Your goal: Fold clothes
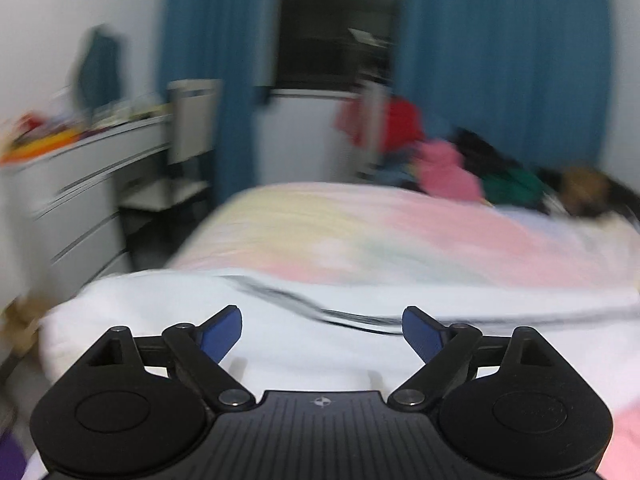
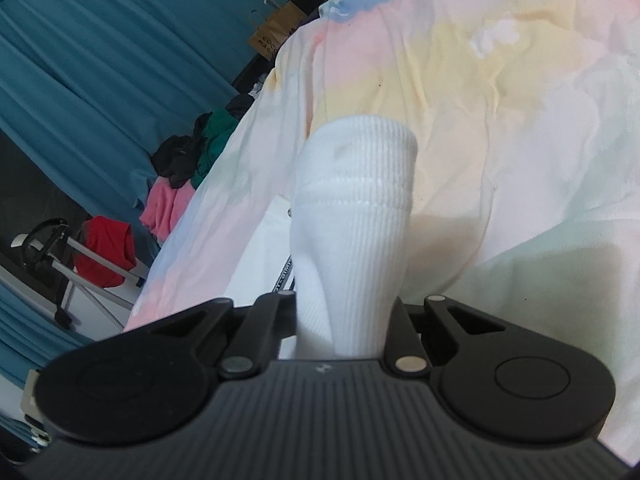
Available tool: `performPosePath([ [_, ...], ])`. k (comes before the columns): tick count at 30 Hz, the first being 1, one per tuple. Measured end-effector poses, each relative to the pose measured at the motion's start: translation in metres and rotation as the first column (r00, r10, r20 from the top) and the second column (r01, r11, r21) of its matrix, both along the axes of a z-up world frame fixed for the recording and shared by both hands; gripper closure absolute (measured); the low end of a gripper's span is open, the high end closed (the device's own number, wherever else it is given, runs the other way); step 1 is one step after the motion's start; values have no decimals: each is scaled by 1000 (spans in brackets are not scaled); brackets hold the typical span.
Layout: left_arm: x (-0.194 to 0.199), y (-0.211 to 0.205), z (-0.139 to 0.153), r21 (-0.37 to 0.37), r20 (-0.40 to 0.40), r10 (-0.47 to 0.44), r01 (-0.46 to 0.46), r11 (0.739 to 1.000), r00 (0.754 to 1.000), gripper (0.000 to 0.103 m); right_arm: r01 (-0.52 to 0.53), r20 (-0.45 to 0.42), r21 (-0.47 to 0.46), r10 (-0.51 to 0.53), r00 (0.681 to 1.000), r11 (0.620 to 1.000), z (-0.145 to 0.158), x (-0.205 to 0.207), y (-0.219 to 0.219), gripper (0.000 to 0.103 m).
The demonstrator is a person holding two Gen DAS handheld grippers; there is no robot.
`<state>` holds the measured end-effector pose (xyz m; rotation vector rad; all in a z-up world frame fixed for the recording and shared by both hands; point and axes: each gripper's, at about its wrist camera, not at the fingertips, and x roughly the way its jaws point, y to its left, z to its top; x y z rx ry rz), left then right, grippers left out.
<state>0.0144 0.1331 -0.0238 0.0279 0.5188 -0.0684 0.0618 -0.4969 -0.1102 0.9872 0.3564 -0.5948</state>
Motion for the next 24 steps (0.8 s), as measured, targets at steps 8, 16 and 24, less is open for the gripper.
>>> performPosePath([
  [8,37,-44,-76,46,-185,-65,75,996,981,14,-14,-26,-70,12,1000,997,7,6,7,89],
  [16,43,-34,-94,51,-267,-60,76,996,962,12,-48,-84,-262,27,996,964,28,16,33,89],
  [24,58,-30,-74,42,-250,-61,74,996,966,14,-143,-85,-765,122,989,627,90,31,153,89],
])
